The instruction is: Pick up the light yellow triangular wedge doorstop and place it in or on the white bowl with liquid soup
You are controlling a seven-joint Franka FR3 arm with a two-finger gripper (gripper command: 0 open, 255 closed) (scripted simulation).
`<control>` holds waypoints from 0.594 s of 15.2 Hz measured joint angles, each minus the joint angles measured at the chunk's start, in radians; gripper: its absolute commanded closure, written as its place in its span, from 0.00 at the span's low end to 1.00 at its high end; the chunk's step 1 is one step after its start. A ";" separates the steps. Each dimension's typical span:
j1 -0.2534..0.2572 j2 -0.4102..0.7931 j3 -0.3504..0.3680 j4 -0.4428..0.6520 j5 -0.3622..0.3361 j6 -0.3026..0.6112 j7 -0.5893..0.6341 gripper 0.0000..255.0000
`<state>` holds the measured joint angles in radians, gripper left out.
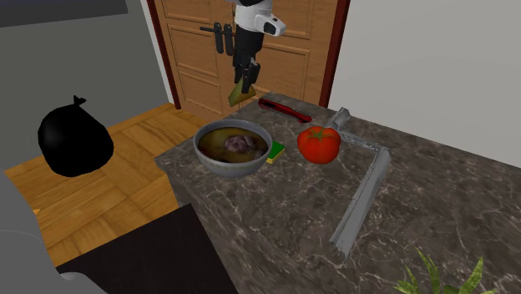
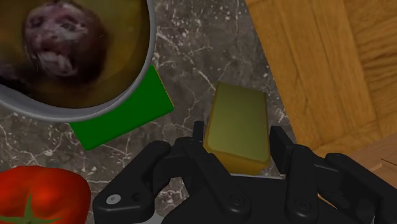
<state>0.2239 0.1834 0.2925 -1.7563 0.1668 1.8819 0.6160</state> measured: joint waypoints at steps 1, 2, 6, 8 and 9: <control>0.000 -0.002 0.000 0.009 0.000 -0.012 0.001 1.00; -0.002 -0.006 -0.001 0.019 0.001 -0.025 0.002 1.00; -0.001 -0.010 0.000 0.067 -0.001 -0.076 0.011 1.00; -0.001 -0.014 0.001 0.089 -0.001 -0.101 0.016 1.00; -0.002 -0.014 0.000 0.100 -0.001 -0.113 0.017 1.00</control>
<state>0.2220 0.1690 0.2927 -1.6563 0.1661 1.7691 0.6331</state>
